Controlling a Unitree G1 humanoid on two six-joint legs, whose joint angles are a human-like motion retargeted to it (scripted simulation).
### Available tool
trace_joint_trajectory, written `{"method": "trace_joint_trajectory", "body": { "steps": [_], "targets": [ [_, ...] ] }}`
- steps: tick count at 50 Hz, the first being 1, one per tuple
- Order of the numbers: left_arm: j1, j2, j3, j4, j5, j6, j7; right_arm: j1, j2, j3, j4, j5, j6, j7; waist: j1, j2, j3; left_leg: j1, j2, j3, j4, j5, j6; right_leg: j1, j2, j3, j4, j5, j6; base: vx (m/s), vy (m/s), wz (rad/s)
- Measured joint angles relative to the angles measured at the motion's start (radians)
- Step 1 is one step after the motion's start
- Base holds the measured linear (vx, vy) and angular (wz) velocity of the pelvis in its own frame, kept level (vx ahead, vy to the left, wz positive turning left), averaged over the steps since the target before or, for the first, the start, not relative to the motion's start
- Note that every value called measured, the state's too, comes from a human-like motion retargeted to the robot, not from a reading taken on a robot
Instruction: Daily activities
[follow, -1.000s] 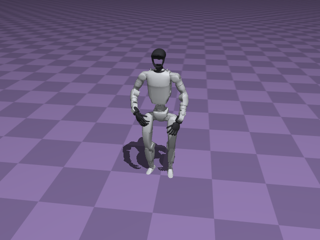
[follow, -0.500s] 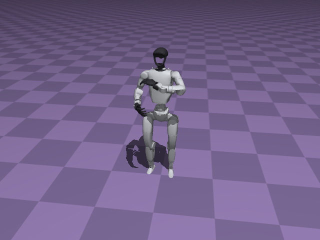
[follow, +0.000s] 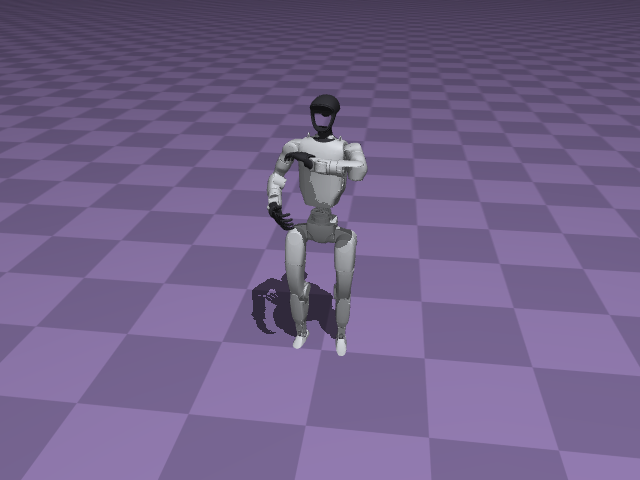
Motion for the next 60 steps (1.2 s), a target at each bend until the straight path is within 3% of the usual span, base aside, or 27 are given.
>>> {"method": "trace_joint_trajectory", "body": {
  "steps": [36, 60],
  "targets": [
    [0.04, 0.05, 0.027, -0.009, 0.065, 0.038, -0.052, -0.002, -0.015, 0.032, -0.038, -0.001, 0.064, 0.08, -0.001, -0.011, 0.003, 0.009, -0.004, 0.004, 0.001, -0.001, 0.003, -0.007, -0.005, 0.006, 0.034, -0.027, -0.015, 0.0, 0.0, 0.0],
    [0.068, 0.042, 0.038, -0.003, 0.151, 0.069, -0.065, -0.03, -0.025, 0.065, -0.051, -0.099, 0.073, 0.04, -0.023, -0.007, 0.013, 0.014, 0.004, -0.003, -0.007, 0.001, -0.005, -0.002, 0.001, -0.006, 0.04, -0.034, -0.022, 0.0, 0.0, 0.0]
  ]
}}
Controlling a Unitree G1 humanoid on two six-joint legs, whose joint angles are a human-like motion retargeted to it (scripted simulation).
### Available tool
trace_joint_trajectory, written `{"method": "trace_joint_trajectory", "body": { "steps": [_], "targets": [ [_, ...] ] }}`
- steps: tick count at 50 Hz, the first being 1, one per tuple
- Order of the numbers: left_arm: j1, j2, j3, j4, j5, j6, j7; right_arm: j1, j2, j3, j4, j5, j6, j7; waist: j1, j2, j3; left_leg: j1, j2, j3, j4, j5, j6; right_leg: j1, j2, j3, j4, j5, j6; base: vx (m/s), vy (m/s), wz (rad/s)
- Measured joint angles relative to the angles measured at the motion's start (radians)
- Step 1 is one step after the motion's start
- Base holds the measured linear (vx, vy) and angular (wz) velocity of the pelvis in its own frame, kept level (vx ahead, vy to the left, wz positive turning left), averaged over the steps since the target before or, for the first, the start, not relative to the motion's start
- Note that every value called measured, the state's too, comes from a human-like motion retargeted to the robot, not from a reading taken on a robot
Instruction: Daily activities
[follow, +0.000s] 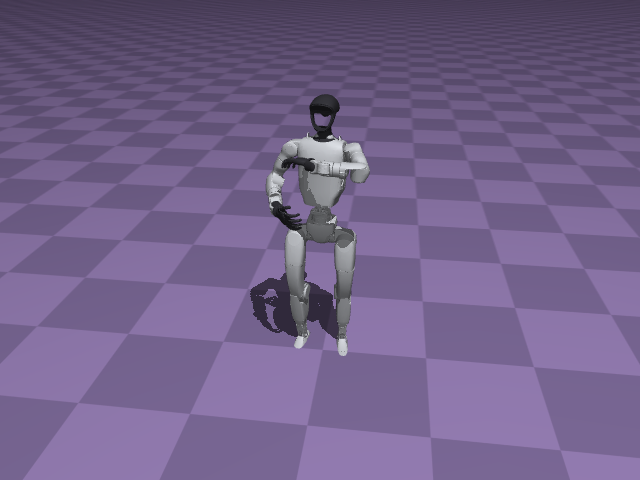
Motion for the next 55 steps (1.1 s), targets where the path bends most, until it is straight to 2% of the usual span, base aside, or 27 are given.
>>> {"method": "trace_joint_trajectory", "body": {
  "steps": [10, 19, 27, 35, 43, 55],
  "targets": [
    [0.134, 0.009, 0.074, -0.023, -0.028, 0.03, -0.052, 0.001, -0.005, 0.006, -0.034, -0.074, 0.024, 0.024, 0.018, -0.006, 0.012, -0.007, 0.01, -0.011, 0.01, -0.002, -0.004, 0.009, 0.008, -0.017, -0.011, 0.001, -0.012, 0.0, 0.0, 0.0],
    [0.489, 0.058, 0.276, 0.024, -0.133, 0.099, -0.139, -0.023, 0.011, -0.029, -0.103, -0.159, 0.054, 0.065, 0.054, -0.019, 0.031, -0.013, 0.017, -0.014, -0.003, 0.012, -0.006, 0.015, 0.018, -0.028, -0.042, 0.01, -0.03, 0.0, -0.01, 0.0],
    [0.977, -0.008, 0.515, 0.232, -0.204, 0.209, -0.224, -0.089, 0.019, -0.06, -0.118, -0.296, 0.071, 0.094, 0.07, -0.024, 0.061, -0.012, 0.019, -0.009, -0.039, 0.042, -0.01, 0.013, 0.025, -0.034, -0.072, 0.013, -0.044, 0.01, -0.01, 0.0],
    [1.283, -0.128, 0.634, 0.499, -0.171, 0.31, -0.248, -0.111, 0.018, -0.047, -0.093, -0.513, 0.055, 0.093, 0.066, -0.019, 0.076, -0.016, 0.023, -0.001, -0.053, 0.062, -0.009, 0.009, 0.029, -0.044, -0.078, 0.017, -0.051, 0.0, 0.0, 0.0],
    [1.357, -0.217, 0.677, 0.651, -0.16, 0.361, -0.217, -0.142, 0.016, -0.032, -0.067, -0.704, 0.022, 0.04, 0.058, -0.017, 0.076, -0.03, 0.026, 0.005, -0.043, 0.066, -0.005, -0.002, 0.029, -0.05, -0.071, 0.018, -0.06, 0.0, 0.0, 0.0],
    [1.328, -0.235, 0.69, 0.622, -0.178, 0.356, -0.2, -0.134, -0.002, -0.02, -0.051, -0.847, -0.014, -0.016, 0.049, -0.018, 0.062, -0.057, 0.026, 0.01, -0.044, 0.068, -0.015, -0.032, 0.027, -0.06, -0.062, 0.013, -0.059, 0.0, 0.0, 0.0]
  ]
}}
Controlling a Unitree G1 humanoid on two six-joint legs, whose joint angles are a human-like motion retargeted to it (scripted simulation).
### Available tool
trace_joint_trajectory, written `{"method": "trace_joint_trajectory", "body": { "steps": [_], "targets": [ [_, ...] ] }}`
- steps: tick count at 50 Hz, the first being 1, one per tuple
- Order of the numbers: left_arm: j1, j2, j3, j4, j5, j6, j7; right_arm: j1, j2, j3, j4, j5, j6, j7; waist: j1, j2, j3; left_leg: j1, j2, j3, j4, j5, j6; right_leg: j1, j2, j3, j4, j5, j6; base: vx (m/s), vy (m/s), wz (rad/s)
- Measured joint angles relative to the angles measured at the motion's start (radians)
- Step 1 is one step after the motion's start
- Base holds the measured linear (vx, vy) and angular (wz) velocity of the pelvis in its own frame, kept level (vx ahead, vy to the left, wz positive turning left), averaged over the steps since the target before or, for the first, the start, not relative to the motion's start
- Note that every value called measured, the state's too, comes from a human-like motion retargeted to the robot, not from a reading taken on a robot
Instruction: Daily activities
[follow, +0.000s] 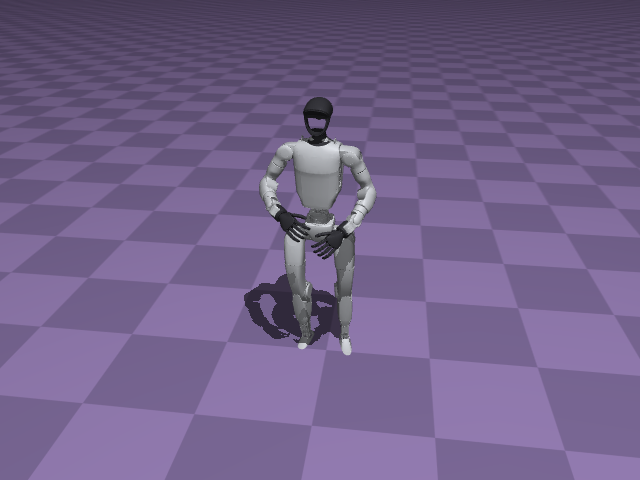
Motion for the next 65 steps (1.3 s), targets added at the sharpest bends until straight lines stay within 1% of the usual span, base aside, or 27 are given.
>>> {"method": "trace_joint_trajectory", "body": {
  "steps": [7, 11, 14, 18, 20, 22, 25, 27, 30, 33, 35, 38, 41, 45, 53, 59, 65],
  "targets": [
    [-0.041, -0.009, 0.028, 0.022, -0.023, 0.022, 0.009, 0.032, -0.036, -0.031, 0.012, -0.066, 0.003, -0.018, 0.002, -0.012, -0.013, -0.013, 0.0, 0.001, -0.013, 0.011, -0.004, -0.027, -0.003, -0.008, 0.023, 0.0, 0.003, 0.0, 0.0, 0.0],
    [-0.046, -0.007, 0.044, 0.151, -0.054, 0.058, 0.019, -0.041, -0.044, -0.056, -0.019, -0.105, 0.004, -0.065, 0.008, -0.028, -0.02, -0.017, -0.004, 0.004, -0.014, 0.018, -0.005, -0.04, -0.009, -0.009, 0.039, -0.003, 0.008, -0.06, 0.01, 0.03],
    [-0.035, -0.02, 0.065, 0.301, -0.097, 0.088, 0.024, -0.153, -0.033, -0.088, -0.063, -0.15, 0.004, -0.142, 0.013, -0.047, -0.027, -0.017, -0.01, 0.012, -0.015, 0.025, -0.003, -0.05, -0.017, -0.007, 0.057, -0.008, 0.014, -0.06, 0.01, -0.06],
    [-0.014, -0.049, 0.107, 0.504, -0.183, 0.116, 0.014, -0.327, -0.013, -0.169, -0.141, -0.239, 0.01, -0.296, 0.02, -0.069, -0.04, -0.015, -0.018, 0.025, -0.016, 0.033, 0.001, -0.064, -0.029, -0.005, 0.084, -0.018, 0.022, -0.03, 0.01, -0.04],
    [-0.006, -0.06, 0.125, 0.571, -0.223, 0.122, 0.003, -0.396, -0.01, -0.215, -0.177, -0.29, 0.019, -0.374, 0.022, -0.077, -0.047, -0.015, -0.022, 0.031, -0.016, 0.034, 0.001, -0.07, -0.033, -0.006, 0.092, -0.022, 0.026, 0.0, 0.0, 0.0],
    [-0.006, -0.065, 0.131, 0.59, -0.25, 0.123, -0.01, -0.433, -0.02, -0.252, -0.202, -0.335, 0.035, -0.433, 0.023, -0.082, -0.053, -0.017, -0.024, 0.034, -0.016, 0.034, 0.001, -0.075, -0.036, -0.008, 0.097, -0.026, 0.029, 0.0, 0.0, 0.0],
    [-0.006, -0.063, 0.123, 0.544, -0.28, 0.121, -0.028, -0.438, -0.055, -0.279, -0.212, -0.383, 0.056, -0.48, 0.026, -0.087, -0.059, -0.021, -0.027, 0.034, -0.016, 0.031, 0.0, -0.079, -0.04, -0.013, 0.1, -0.034, 0.031, 0.0, 0.0, 0.0],
    [-0.028, -0.059, 0.102, 0.442, -0.292, 0.115, -0.031, -0.411, -0.101, -0.27, -0.188, -0.401, 0.061, -0.474, 0.027, -0.087, -0.063, -0.022, -0.029, 0.03, -0.016, 0.028, 0.0, -0.08, -0.042, -0.015, 0.102, -0.04, 0.027, 0.05, 0.01, 0.09],
    [-0.092, -0.049, 0.053, 0.238, -0.302, 0.102, -0.025, -0.338, -0.202, -0.223, -0.099, -0.418, 0.059, -0.413, 0.026, -0.082, -0.067, -0.024, -0.029, 0.02, -0.017, 0.019, -0.003, -0.081, -0.043, -0.02, 0.108, -0.049, 0.015, 0.06, 0.01, 0.15],
    [-0.188, -0.058, -0.004, 0.043, -0.308, 0.093, -0.001, -0.272, -0.313, -0.157, -0.004, -0.431, 0.043, -0.311, 0.02, -0.065, -0.07, -0.025, -0.024, 0.012, -0.017, 0.006, -0.008, -0.082, -0.039, -0.023, 0.118, -0.053, 0.002, 0.06, 0.02, 0.19],
    [-0.254, -0.075, -0.033, -0.056, -0.315, 0.091, 0.015, -0.236, -0.378, -0.13, 0.036, -0.435, 0.031, -0.255, 0.014, -0.049, -0.07, -0.024, -0.02, 0.011, -0.016, -0.003, -0.013, -0.083, -0.035, -0.024, 0.126, -0.054, -0.002, 0.03, 0.01, 0.08],
    [-0.33, -0.109, -0.046, -0.146, -0.326, 0.089, 0.045, -0.189, -0.452, -0.142, 0.033, -0.431, 0.017, -0.228, 0.0, -0.023, -0.064, -0.022, -0.014, 0.018, -0.015, -0.012, -0.02, -0.085, -0.03, -0.025, 0.135, -0.053, -0.004, 0.0, 0.0, 0.0],
    [-0.363, -0.144, -0.033, -0.181, -0.343, 0.089, 0.082, -0.143, -0.504, -0.205, -0.033, -0.436, 0.015, -0.259, -0.014, -0.002, -0.057, -0.02, -0.01, 0.028, -0.015, -0.018, -0.025, -0.085, -0.027, -0.023, 0.138, -0.051, -0.003, 0.0, 0.0, 0.0],
    [-0.357, -0.184, -0.003, -0.184, -0.39, 0.09, 0.133, -0.09, -0.544, -0.31, -0.19, -0.448, 0.01, -0.335, -0.027, 0.012, -0.047, -0.015, -0.007, 0.042, -0.014, -0.023, -0.027, -0.086, -0.025, -0.019, 0.144, -0.051, 0.001, 0.0, 0.0, 0.0],
    [-0.291, -0.22, 0.035, -0.172, -0.53, 0.093, 0.205, -0.056, -0.556, -0.438, -0.504, -0.475, 0.005, -0.471, -0.029, 0.008, -0.032, -0.005, -0.007, 0.049, -0.014, -0.025, -0.026, -0.093, -0.026, -0.005, 0.171, -0.06, 0.003, 0.0, 0.0, 0.0],
    [-0.247, -0.218, 0.039, -0.168, -0.604, 0.107, 0.205, -0.075, -0.53, -0.461, -0.591, -0.485, 0.024, -0.526, -0.028, -0.001, -0.032, -0.001, -0.009, 0.039, -0.014, -0.022, -0.022, -0.094, -0.029, -0.001, 0.187, -0.067, -0.004, 0.0, 0.0, 0.0],
    [-0.252, -0.206, 0.005, -0.148, -0.661, 0.129, 0.167, -0.114, -0.532, -0.389, -0.536, -0.464, 0.033, -0.484, -0.021, -0.014, -0.037, 0.006, -0.011, 0.028, -0.013, -0.021, -0.019, -0.088, -0.031, -0.004, 0.194, -0.071, -0.011, 0.0, 0.0, 0.0]
  ]
}}
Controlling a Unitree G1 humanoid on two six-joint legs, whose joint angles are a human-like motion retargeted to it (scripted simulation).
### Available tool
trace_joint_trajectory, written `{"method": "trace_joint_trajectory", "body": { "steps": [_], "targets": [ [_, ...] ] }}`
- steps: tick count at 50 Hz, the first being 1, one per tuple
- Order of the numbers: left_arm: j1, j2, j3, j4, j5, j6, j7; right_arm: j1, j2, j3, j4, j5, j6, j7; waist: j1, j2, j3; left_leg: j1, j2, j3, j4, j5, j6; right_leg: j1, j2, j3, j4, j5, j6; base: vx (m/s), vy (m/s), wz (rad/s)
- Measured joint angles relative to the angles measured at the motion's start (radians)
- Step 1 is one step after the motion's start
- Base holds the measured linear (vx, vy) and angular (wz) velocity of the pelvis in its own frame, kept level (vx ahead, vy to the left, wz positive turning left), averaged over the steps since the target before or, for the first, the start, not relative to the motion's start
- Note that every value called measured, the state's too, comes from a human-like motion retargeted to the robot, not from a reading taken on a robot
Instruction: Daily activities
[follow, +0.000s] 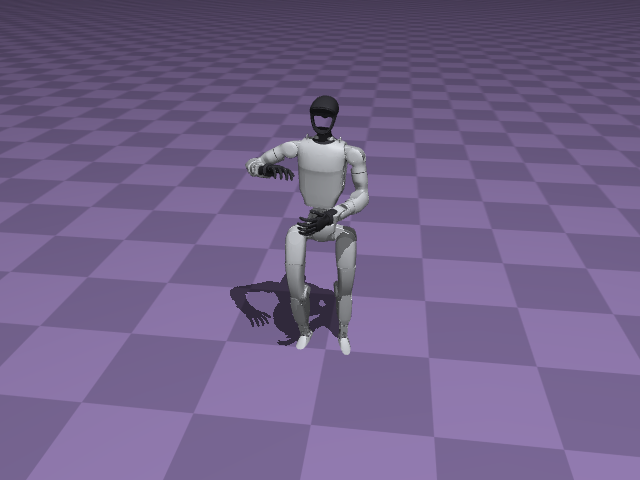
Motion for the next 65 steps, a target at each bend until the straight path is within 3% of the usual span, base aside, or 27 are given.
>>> {"method": "trace_joint_trajectory", "body": {
  "steps": [10, 31, 37, 42, 48, 53, 57, 61, 65],
  "targets": [
    [-0.01, 0.012, -0.038, 0.019, -0.053, 0.017, -0.042, -0.099, -0.026, 0.18, 0.189, 0.078, -0.009, 0.123, -0.006, 0.004, -0.006, -0.002, 0.007, -0.01, 0.0, -0.003, -0.009, 0.001, 0.009, 0.003, -0.005, 0.006, -0.012, 0.0, 0.0, 0.0],
    [0.126, 0.063, 0.05, 0.06, -0.157, 0.04, -0.123, -0.149, -0.061, 0.155, -0.002, 0.282, -0.002, 0.233, -0.002, -0.034, 0.01, -0.003, 0.017, -0.016, 0.001, 0.005, -0.015, -0.008, 0.019, 0.011, 0.002, 0.008, -0.004, 0.0, 0.0, 0.0],
    [0.142, 0.103, 0.05, 0.038, -0.09, 0.034, -0.103, -0.328, -0.043, 0.268, 0.012, 0.223, -0.011, 0.206, 0.031, -0.075, -0.007, -0.004, 0.015, -0.009, 0.001, 0.009, -0.011, -0.011, 0.019, 0.019, -0.003, 0.002, -0.019, 0.0, 0.0, 0.0],
    [0.156, 0.124, 0.044, -0.004, -0.024, 0.036, -0.084, -0.46, 0.027, 0.498, 0.267, 0.167, -0.023, 0.314, 0.05, -0.096, -0.022, -0.004, 0.012, -0.014, 0.0, 0.003, -0.009, -0.013, 0.018, 0.024, -0.004, -0.012, -0.033, 0.02, -0.01, -0.02],
    [0.114, 0.112, 0.055, -0.058, 0.049, 0.052, -0.11, -0.453, 0.174, 0.696, 0.878, 0.102, 0.009, 0.563, 0.048, -0.065, -0.042, -0.011, 0.016, -0.016, -0.002, -0.014, -0.014, -0.012, 0.025, 0.029, -0.024, -0.009, -0.026, 0.08, 0.01, -0.01],
    [0.081, 0.095, 0.077, -0.051, 0.015, 0.075, -0.191, -0.327, 0.259, 0.615, 1.272, 0.174, 0.099, 0.717, 0.029, -0.02, -0.048, -0.013, 0.02, -0.009, -0.002, -0.023, -0.018, -0.004, 0.031, 0.027, -0.045, 0.006, -0.02, 0.07, 0.04, 0.0],
    [0.071, 0.08, 0.097, -0.019, -0.051, 0.102, -0.257, -0.205, 0.254, 0.455, 1.38, 0.337, 0.186, 0.817, 0.006, 0.01, -0.044, -0.011, 0.022, 0.002, -0.001, -0.028, -0.022, 0.003, 0.033, 0.026, -0.055, 0.014, -0.018, 0.01, 0.01, -0.01],
    [0.08, 0.08, 0.144, 0.038, -0.094, 0.117, -0.288, -0.051, 0.168, 0.272, 1.185, 0.537, 0.231, 0.907, -0.033, 0.038, -0.03, -0.007, 0.021, 0.019, -0.001, -0.032, -0.029, 0.006, 0.031, 0.021, -0.055, 0.013, -0.011, 0.0, 0.0, 0.0],
    [0.131, 0.09, 0.227, 0.122, -0.114, 0.108, -0.297, 0.173, 0.021, 0.007, 0.639, 0.705, 0.242, 0.933, -0.088, 0.069, -0.005, 0.003, 0.021, 0.043, 0.002, -0.036, -0.034, 0.017, 0.03, 0.017, -0.061, 0.014, 0.006, 0.0, 0.0, 0.0]
  ]
}}
